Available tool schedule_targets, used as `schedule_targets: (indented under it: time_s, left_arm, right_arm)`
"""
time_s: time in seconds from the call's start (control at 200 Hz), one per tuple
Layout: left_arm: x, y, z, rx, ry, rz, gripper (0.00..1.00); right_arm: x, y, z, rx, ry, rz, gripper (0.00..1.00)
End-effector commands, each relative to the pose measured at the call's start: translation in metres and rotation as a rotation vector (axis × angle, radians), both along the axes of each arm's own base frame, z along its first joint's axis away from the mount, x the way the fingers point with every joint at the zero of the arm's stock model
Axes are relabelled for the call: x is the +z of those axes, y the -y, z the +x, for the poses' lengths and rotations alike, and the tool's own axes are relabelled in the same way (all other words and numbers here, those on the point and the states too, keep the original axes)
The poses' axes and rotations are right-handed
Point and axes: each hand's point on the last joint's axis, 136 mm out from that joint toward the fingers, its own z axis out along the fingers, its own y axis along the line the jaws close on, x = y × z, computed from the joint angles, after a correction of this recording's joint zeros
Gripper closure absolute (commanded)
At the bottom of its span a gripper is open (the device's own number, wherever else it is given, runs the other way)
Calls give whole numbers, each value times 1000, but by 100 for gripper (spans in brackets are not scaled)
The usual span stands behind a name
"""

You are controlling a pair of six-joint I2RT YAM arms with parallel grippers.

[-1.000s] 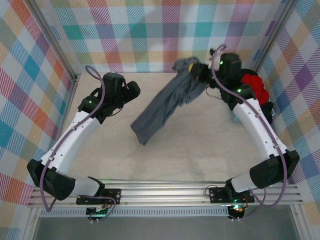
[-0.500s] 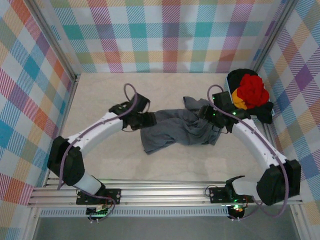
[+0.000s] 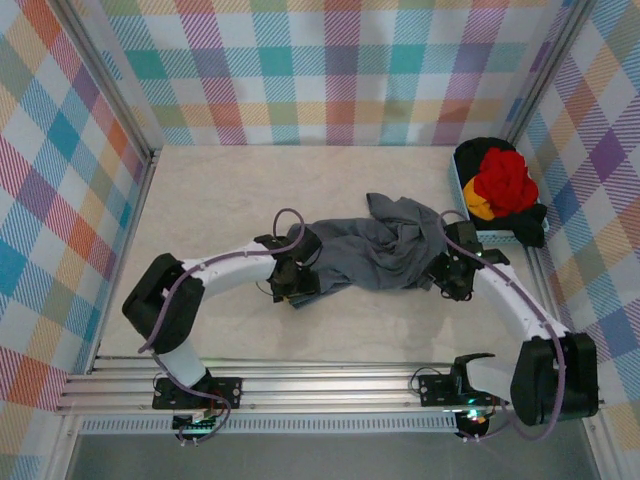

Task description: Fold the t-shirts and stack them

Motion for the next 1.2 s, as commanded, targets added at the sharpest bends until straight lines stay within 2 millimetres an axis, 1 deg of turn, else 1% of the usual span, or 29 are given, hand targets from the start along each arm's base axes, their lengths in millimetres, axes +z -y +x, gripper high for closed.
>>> schedule_targets:
  time_s: [0.0,0.065,0.1,0.215,0.285,0.315,0.325,0.36,0.39,0.415,0.445,0.485,0.495,0.545,0.565,0.64,0.755,0.91,0.995,1.09,1.16,1.2]
  left_arm:
    - [-6,9,4,49,-30,-6,36]
    - [-13,7,8,62,-38,19,40]
    - [-16,8,11,66,-39,22,43]
    - [-21,10,24,85,-15,16,54]
    - [-21,11,33,92,5,16,63]
    - [-21,11,37,95,12,16,70]
    - [-20,11,38,97,14,13,72]
    - [-19,12,41,100,22,3,86]
    - [-18,13,44,104,28,-6,100]
    - [-16,12,46,107,35,-10,100]
    - [-12,11,49,112,44,-13,100]
    - [-3,9,54,119,67,-19,100]
    - [-1,8,55,122,73,-19,100]
    - [16,4,62,134,117,-29,100]
    - [26,2,65,139,141,-39,100]
    - [61,-6,79,156,218,-62,100]
    - [114,-23,100,195,309,-109,100]
    - [176,-47,126,262,404,-178,100]
    - [210,-64,138,307,469,-220,100]
    - [249,-78,149,340,547,-279,100]
    - [273,-88,154,356,594,-305,100]
    - [284,-96,155,369,615,-307,100]
  right_arm:
    - [-10,-9,12,-5,10,77,48]
    - [-14,-13,22,13,15,91,49]
    - [-17,-15,27,18,15,97,51]
    - [-26,-18,41,28,14,104,55]
    - [-36,-20,48,30,-10,110,58]
    - [-41,-20,48,26,-31,111,60]
    - [-43,-20,48,25,-39,111,62]
    - [-46,-21,49,23,-51,112,66]
    - [-48,-21,50,22,-56,112,71]
    - [-47,-21,51,20,-53,114,77]
    - [-45,-22,52,22,-44,116,88]
    - [-38,-22,54,24,-21,115,99]
    - [-34,-22,55,24,-11,114,100]
    - [-16,-21,57,35,42,98,100]
    - [-7,-22,58,43,67,91,100]
    - [33,-24,63,74,172,68,100]
    - [94,-29,70,116,283,49,100]
    - [169,-37,80,143,417,70,100]
    - [209,-41,90,160,491,83,100]
    - [245,-46,100,180,551,97,100]
    - [271,-48,107,184,609,104,100]
    - [282,-49,109,183,628,109,100]
